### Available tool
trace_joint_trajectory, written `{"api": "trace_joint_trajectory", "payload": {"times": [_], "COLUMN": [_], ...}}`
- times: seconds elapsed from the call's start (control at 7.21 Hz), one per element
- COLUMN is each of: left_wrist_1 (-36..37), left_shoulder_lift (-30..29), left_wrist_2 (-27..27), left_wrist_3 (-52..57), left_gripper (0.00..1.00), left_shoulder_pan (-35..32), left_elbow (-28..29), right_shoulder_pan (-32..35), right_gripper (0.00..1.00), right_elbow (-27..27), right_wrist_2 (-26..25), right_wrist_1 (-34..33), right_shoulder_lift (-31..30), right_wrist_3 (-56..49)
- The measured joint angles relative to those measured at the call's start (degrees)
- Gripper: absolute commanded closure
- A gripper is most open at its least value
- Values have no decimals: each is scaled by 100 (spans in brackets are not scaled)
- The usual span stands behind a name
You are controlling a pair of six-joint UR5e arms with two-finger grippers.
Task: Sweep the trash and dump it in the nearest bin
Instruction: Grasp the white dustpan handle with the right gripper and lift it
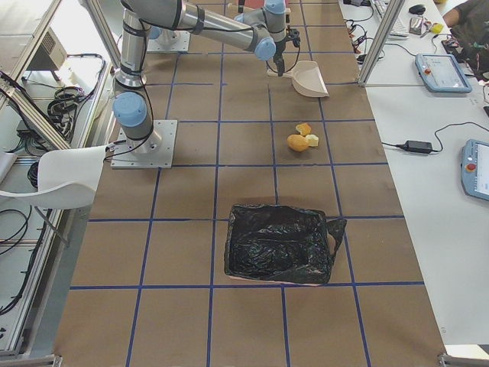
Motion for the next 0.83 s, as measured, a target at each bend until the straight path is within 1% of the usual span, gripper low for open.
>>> {"api": "trace_joint_trajectory", "payload": {"times": [0.14,0.28,0.55,0.69,0.83], "left_wrist_1": [-73,-132,-168,-171,-172], "left_shoulder_lift": [-11,-8,16,28,32], "left_wrist_2": [-6,-17,-1,12,12], "left_wrist_3": [224,328,386,391,398], "left_gripper": [100,100,100,100,100], "left_shoulder_pan": [195,295,361,376,384], "left_elbow": [67,108,139,135,132], "right_shoulder_pan": [47,71,82,85,85], "right_gripper": [0,6,46,56,59], "right_elbow": [49,81,104,107,102], "right_wrist_2": [3,12,24,29,31], "right_wrist_1": [-98,-181,-242,-248,-252], "right_shoulder_lift": [89,178,269,277,275], "right_wrist_3": [1,9,44,61,71]}}
